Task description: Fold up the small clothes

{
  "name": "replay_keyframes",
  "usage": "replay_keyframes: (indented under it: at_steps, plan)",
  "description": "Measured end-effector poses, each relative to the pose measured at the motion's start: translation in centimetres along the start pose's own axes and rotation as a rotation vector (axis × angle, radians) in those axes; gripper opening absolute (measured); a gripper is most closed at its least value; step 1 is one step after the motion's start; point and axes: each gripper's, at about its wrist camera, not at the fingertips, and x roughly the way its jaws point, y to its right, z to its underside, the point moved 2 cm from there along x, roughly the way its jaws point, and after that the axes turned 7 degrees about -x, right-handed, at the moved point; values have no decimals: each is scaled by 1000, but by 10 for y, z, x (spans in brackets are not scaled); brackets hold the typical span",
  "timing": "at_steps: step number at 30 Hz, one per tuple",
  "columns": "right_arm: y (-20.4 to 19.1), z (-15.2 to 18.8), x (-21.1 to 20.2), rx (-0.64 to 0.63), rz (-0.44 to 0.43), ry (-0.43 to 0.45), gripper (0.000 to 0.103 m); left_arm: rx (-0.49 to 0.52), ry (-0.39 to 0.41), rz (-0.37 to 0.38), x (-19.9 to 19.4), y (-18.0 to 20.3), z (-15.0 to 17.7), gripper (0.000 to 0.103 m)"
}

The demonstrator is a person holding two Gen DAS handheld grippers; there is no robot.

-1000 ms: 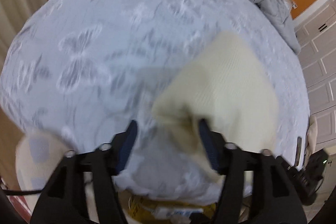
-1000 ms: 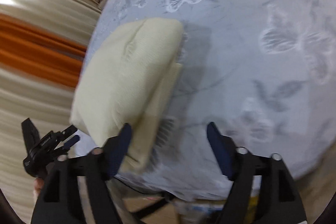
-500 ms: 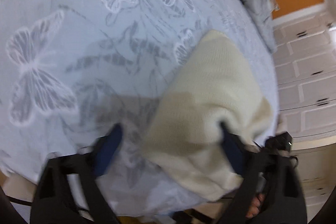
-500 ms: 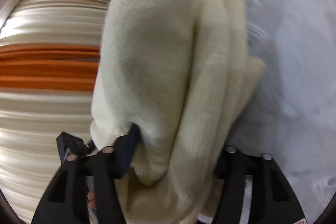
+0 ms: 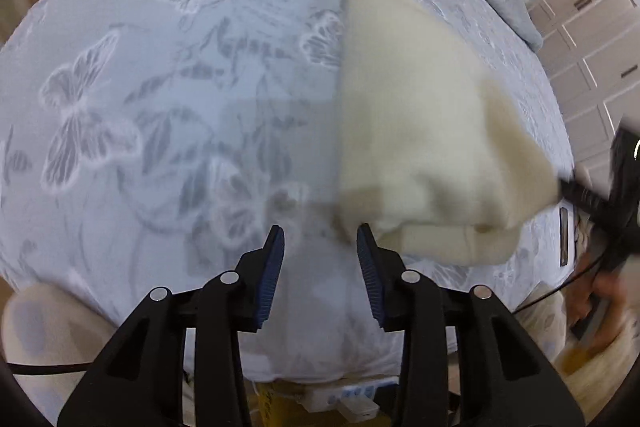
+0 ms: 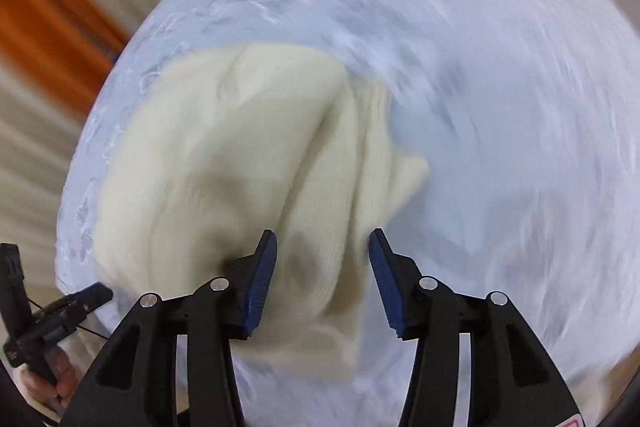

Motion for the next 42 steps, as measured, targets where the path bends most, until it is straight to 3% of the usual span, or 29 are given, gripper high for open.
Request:
replay_keyframes:
  at_steps: [3,4,5,8,9,10,11,12,14,16,20,22,24,26,29,31,34,36,39,42]
  plan:
    - [-14,7,-29,-1,-56,114,51,43,75,-22,-25,13,-1,40]
    - [-23,4,-30,-31,-64,121,60,59,102,-14,-33,21,-3,43]
    - [-31,2,-26,-49,-76,115,68,70,117,-4,-38,27,-5,50]
    - [-40,5,-5,-78,-83,73,70,186,146,11,-36,68,-12,72]
    - [-41,5,14,-97,-57,50,68,247,149,-18,-30,80,-10,73]
    - [-40,5,21,-103,-57,30,32,304,137,-53,-16,90,-9,72]
    - [-35,5,18,-83,-62,26,25,322,124,-76,-8,90,-9,63]
    - [-36,4,5,-72,-85,67,23,329,87,-121,4,90,-11,46]
    - [-47,16,-33,-121,-86,133,21,293,44,-149,8,82,-14,41]
    - [-53,35,-45,-151,-72,129,21,265,38,-127,-3,71,-12,41]
    - [-32,73,33,-156,41,-53,25,282,6,-179,14,62,-5,45]
    - [-28,73,26,-124,23,-22,26,264,-1,-188,19,64,-1,45]
    - [-31,63,0,-109,20,26,32,284,43,-210,8,71,4,45]
    - [-37,54,-43,-124,49,155,35,289,82,-218,-8,75,7,47]
    - [-50,47,-64,-196,94,249,36,271,118,-230,-19,78,10,49]
    - [-56,43,-38,-261,124,187,35,257,132,-245,-23,83,12,49]
    - [-42,54,36,-304,179,-26,35,250,135,-261,-24,90,18,50]
    - [-40,56,31,-289,184,10,36,241,134,-267,-25,96,19,50]
    - [-48,51,-8,-254,152,71,38,223,160,-280,-33,100,23,51]
    - [-49,51,-45,-233,174,147,58,214,190,-281,-35,102,25,62]
